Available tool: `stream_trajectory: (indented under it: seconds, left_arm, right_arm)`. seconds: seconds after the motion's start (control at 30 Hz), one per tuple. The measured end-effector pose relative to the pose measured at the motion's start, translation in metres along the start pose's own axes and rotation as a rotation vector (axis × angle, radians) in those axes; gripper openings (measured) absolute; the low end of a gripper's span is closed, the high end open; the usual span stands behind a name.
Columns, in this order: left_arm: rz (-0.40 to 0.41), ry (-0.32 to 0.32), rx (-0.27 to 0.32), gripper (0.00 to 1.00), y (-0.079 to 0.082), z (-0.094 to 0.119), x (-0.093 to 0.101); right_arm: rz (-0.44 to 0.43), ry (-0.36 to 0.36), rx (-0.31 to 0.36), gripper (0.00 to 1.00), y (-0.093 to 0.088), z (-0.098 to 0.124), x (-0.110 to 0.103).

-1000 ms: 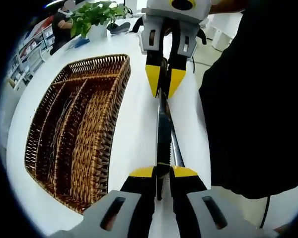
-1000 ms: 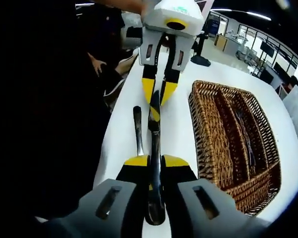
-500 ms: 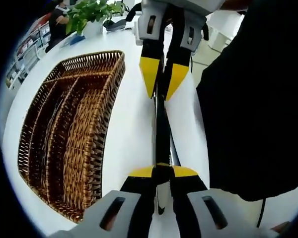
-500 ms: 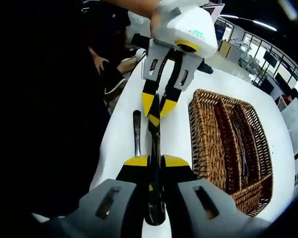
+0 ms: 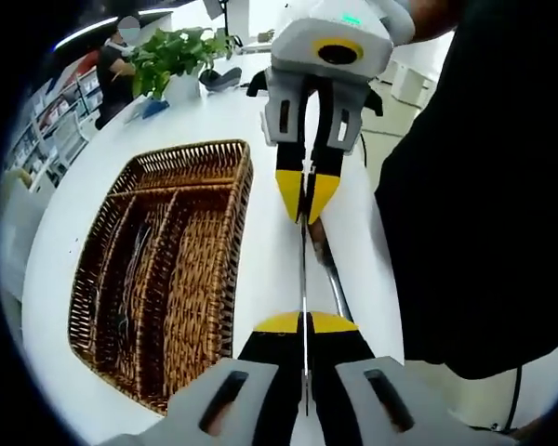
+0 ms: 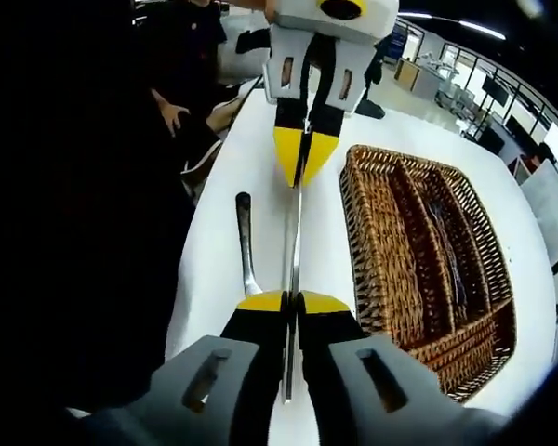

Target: Arrange the knives, forks, and spoons in their matching storage slots by inserting each utensil handle-first until every utensil is classified and aligned in the correct compartment

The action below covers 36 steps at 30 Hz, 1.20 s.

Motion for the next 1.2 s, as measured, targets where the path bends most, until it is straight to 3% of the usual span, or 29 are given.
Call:
stream_trajectory:
  seconds: [0.07,0.13,0.27,0.3,0.37,0.43,0.73,0.93,1.0,1.07,1.13,1.2]
  left_arm:
    - [-0.004,0.0,-0.011,0.0,0.0,-0.002,0.0]
    - [-0.021,0.01,-0.015,0.0,0.0,-0.003,0.001]
    - [-0.021,0.021,-0.001,0.0,0.002,-0.001,0.001]
    - [-0.065,0.054,0.023,0.0,0.005,0.002,-0.003]
    - [-0.049,0.058,0.027,0.0,0.006,0.008,-0.002]
    - [-0.066,0.064,0.047,0.0,0.01,0.011,-0.001]
    - [-0.089,0.066,0.09,0.0,0.019,0.013,0.003]
    - [-0.061,0.055,0.101,0.0,0.015,0.015,0.001]
    - [0.004,0.034,0.126,0.01,0.014,0.015,0.001]
    - [-0.005,0.054,0.122,0.07,0.012,0.017,-0.002]
    - [-0.009,0.089,0.117,0.24,0.01,0.017,-0.006]
    - [0.011,0.107,0.134,0.3,0.009,0.021,-0.009]
  right_arm:
    - [-0.091,0.024,-0.01,0.01,0.001,0.001,-0.001]
    - [-0.043,0.009,-0.011,0.0,0.002,0.003,0.0]
    - [-0.061,0.004,-0.028,0.0,0.006,0.007,0.001]
    - [-0.073,-0.005,-0.037,0.0,0.006,0.007,0.001]
    - [-0.036,-0.04,-0.017,0.01,0.007,0.009,0.004]
    - [-0.082,-0.019,-0.011,0.02,0.006,0.009,0.005]
    - [-0.101,0.01,0.019,0.01,-0.001,-0.002,0.001]
    - [-0.091,0.003,-0.011,0.0,0.007,0.008,0.001]
    - [-0.066,-0.004,-0.03,0.0,0.009,0.013,0.003]
    - [-0.059,-0.015,-0.026,0.0,0.012,0.018,0.006]
    - [-0.068,-0.033,-0.023,0.0,0.015,0.023,0.01]
    - [-0.062,-0.054,-0.034,0.0,0.015,0.026,0.013]
Point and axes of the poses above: the point that each gripper's makers call its tool centre point, and the gripper's own axes: z roughly backward along the fingers, x roughly to its right, y roughly out of its top, the point moved 7 cm from there along z, roughly backward along the fingers, and after that the axes turned 3 degrees about -y, right-handed, at the moved point
